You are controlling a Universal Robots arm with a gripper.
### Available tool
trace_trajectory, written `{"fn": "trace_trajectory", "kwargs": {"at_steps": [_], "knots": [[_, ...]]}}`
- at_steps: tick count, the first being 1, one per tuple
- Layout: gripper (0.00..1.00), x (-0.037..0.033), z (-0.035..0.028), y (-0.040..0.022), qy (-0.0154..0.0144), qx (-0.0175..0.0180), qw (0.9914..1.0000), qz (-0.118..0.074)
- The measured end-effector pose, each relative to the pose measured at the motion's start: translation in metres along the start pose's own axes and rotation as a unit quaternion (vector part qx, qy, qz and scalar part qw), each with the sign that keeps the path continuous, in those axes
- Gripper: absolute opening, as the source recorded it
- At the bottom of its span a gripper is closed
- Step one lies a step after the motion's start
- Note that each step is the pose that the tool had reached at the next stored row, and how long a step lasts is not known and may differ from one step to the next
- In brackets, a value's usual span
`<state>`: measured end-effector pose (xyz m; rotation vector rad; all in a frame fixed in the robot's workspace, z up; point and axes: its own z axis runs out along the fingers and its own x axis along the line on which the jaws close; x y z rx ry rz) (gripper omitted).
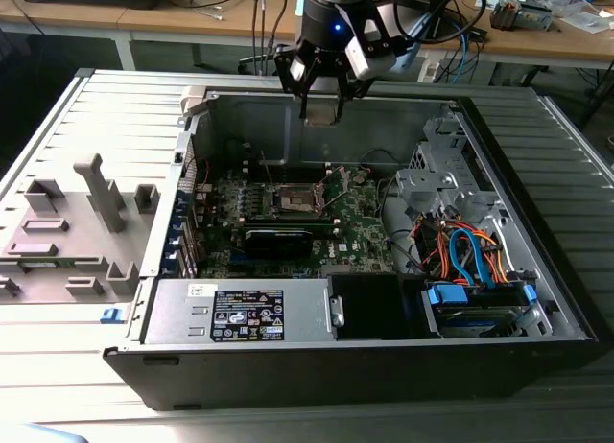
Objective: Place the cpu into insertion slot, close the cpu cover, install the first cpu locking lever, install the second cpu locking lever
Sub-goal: 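Place the cpu into insertion slot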
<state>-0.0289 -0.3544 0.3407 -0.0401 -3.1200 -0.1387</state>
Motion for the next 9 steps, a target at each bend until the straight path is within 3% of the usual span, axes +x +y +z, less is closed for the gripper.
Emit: {"fn": "trace_trajectory", "kwargs": {"at_steps": [9], "knots": [[0.54, -0.0001, 0.0013, -0.0011, 0.0000, 0.0000, 1.00000, 0.000]]}}
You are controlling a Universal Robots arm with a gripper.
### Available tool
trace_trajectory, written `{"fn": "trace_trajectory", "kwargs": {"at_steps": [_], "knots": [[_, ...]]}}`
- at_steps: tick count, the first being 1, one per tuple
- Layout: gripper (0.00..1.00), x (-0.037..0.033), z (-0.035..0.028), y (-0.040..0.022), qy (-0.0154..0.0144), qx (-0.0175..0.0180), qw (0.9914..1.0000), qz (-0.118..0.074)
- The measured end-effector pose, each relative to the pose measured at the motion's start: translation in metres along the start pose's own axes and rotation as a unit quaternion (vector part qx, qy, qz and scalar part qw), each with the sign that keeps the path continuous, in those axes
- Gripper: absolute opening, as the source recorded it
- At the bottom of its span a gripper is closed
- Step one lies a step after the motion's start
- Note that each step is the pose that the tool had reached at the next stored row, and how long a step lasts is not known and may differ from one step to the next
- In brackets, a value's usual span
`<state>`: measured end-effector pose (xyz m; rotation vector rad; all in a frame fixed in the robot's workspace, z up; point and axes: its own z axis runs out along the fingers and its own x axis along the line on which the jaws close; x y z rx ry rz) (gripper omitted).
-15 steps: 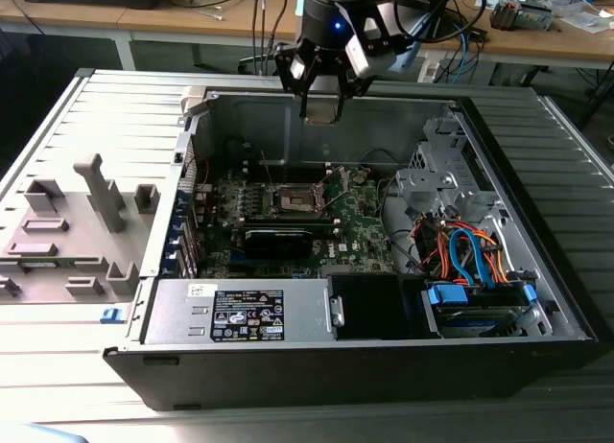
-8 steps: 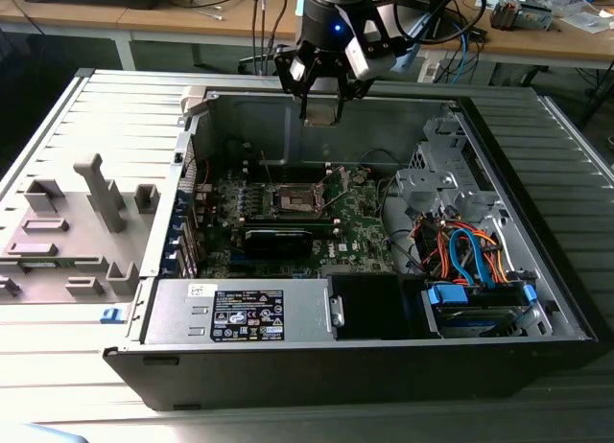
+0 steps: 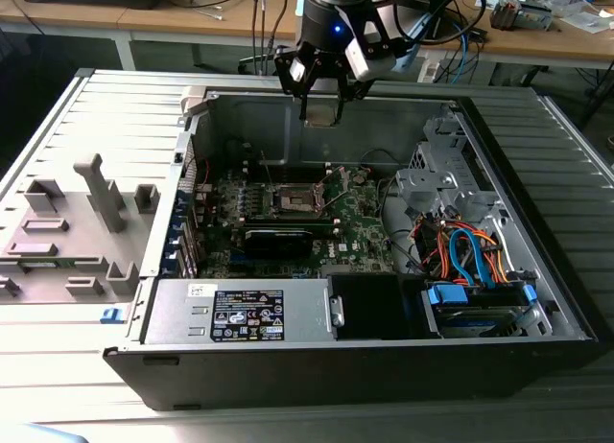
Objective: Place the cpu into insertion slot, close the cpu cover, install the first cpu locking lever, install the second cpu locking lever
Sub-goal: 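Place the cpu into insertion slot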
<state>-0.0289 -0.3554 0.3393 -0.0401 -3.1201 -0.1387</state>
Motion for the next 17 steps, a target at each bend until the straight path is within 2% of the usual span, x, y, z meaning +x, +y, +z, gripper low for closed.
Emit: {"fn": "trace_trajectory", "kwargs": {"at_steps": [17], "knots": [[0.54, -0.0001, 0.0030, -0.0038, 0.0000, 0.0000, 1.00000, 0.000]]}}
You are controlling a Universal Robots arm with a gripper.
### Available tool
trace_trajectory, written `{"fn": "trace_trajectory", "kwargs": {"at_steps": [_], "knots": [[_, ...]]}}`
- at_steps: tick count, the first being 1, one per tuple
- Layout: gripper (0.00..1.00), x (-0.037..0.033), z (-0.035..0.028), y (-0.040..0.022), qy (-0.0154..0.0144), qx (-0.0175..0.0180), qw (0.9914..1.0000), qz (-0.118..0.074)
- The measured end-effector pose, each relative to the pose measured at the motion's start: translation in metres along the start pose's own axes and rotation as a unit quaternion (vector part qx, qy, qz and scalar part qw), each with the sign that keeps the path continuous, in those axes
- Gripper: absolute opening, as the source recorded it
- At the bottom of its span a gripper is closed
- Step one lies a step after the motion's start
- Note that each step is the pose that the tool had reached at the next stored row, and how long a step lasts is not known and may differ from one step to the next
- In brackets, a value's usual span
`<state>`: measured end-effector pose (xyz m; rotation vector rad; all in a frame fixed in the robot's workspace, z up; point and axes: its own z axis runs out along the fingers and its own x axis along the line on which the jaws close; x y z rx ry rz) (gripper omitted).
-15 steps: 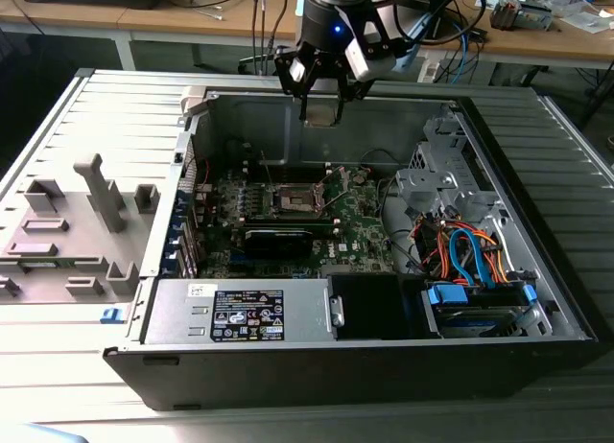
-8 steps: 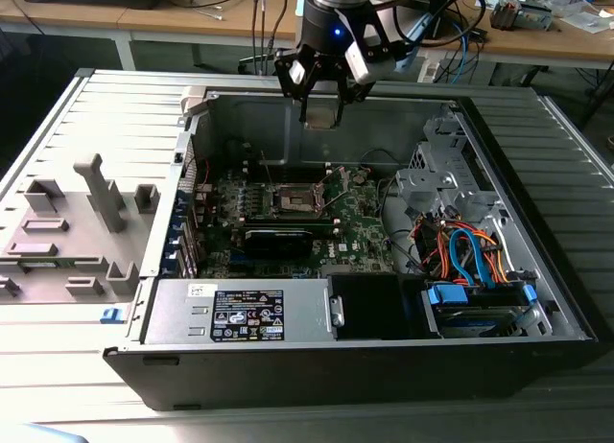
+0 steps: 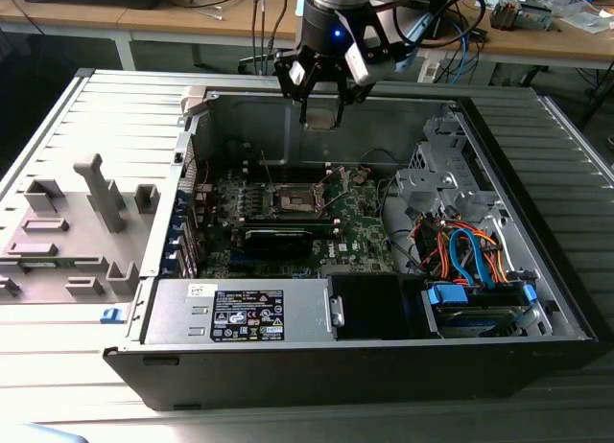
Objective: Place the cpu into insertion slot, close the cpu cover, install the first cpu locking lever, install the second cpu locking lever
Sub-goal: 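Place the cpu into insertion slot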
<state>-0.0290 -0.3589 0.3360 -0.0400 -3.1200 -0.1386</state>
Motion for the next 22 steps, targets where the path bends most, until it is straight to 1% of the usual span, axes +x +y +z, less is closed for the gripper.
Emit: {"fn": "trace_trajectory", "kwargs": {"at_steps": [22], "knots": [[0.54, -0.0001, 0.0030, -0.0025, -0.0001, 0.0002, 1.00000, 0.000]]}}
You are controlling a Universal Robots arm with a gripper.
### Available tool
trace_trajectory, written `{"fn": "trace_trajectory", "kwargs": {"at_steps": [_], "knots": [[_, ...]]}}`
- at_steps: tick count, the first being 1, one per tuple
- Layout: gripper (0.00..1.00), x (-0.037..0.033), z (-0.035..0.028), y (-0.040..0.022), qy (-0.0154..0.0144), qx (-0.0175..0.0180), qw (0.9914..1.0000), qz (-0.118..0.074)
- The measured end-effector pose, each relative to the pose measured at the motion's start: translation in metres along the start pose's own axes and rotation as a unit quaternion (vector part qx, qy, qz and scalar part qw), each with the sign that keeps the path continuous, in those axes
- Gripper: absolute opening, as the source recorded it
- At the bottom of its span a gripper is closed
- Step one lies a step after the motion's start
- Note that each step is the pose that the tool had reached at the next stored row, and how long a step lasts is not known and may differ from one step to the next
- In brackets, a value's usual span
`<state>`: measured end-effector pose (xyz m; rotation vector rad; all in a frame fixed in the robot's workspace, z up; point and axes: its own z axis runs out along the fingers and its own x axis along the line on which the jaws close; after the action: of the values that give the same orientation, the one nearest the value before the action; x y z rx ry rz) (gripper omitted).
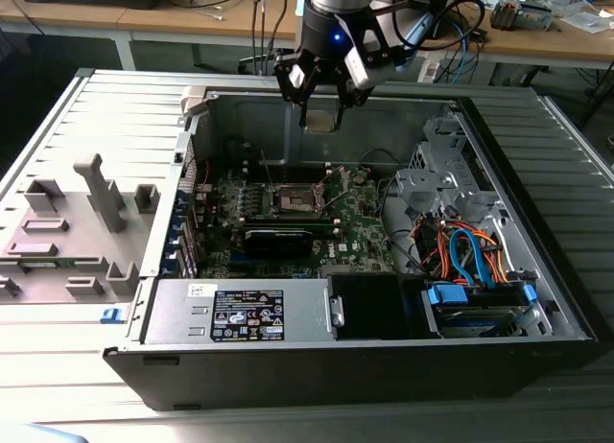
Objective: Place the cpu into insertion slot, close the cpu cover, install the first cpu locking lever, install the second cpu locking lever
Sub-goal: 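Place the cpu into insertion slot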
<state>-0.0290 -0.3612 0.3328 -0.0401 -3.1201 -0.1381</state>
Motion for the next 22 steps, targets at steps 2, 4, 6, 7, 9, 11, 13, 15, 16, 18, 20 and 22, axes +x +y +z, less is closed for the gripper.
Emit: {"fn": "trace_trajectory", "kwargs": {"at_steps": [2, 4, 6, 7, 9, 11, 13, 15, 16, 18, 20, 22], "knots": [[0.54, 0.0001, 0.0005, -0.0011, 0.0000, 0.0000, 1.00000, 0.000], [0.54, 0.0002, 0.0008, -0.0020, 0.0000, 0.0002, 1.00000, 0.000], [0.54, 0.0003, 0.0012, -0.0026, 0.0000, 0.0002, 1.00000, 0.000], [0.54, 0.0003, 0.0013, -0.0029, 0.0000, 0.0003, 1.00000, 0.000], [0.54, 0.0003, 0.0015, -0.0034, 0.0000, 0.0004, 1.00000, 0.000], [0.54, 0.0004, 0.0018, -0.0039, 0.0000, 0.0004, 1.00000, 0.000], [0.54, 0.0004, 0.0021, -0.0044, 0.0000, 0.0004, 1.00000, 0.000], [0.54, 0.0004, 0.0023, -0.0048, 0.0000, 0.0005, 1.00000, 0.000], [0.54, 0.0004, 0.0024, -0.0050, 0.0000, 0.0005, 1.00000, 0.000], [0.54, 0.0004, 0.0027, -0.0055, 0.0000, 0.0005, 1.00000, 0.000], [0.54, 0.0004, 0.0031, -0.0060, 0.0000, 0.0006, 1.00000, 0.000], [0.54, 0.0004, 0.0034, -0.0066, 0.0000, 0.0006, 1.00000, 0.000]]}}
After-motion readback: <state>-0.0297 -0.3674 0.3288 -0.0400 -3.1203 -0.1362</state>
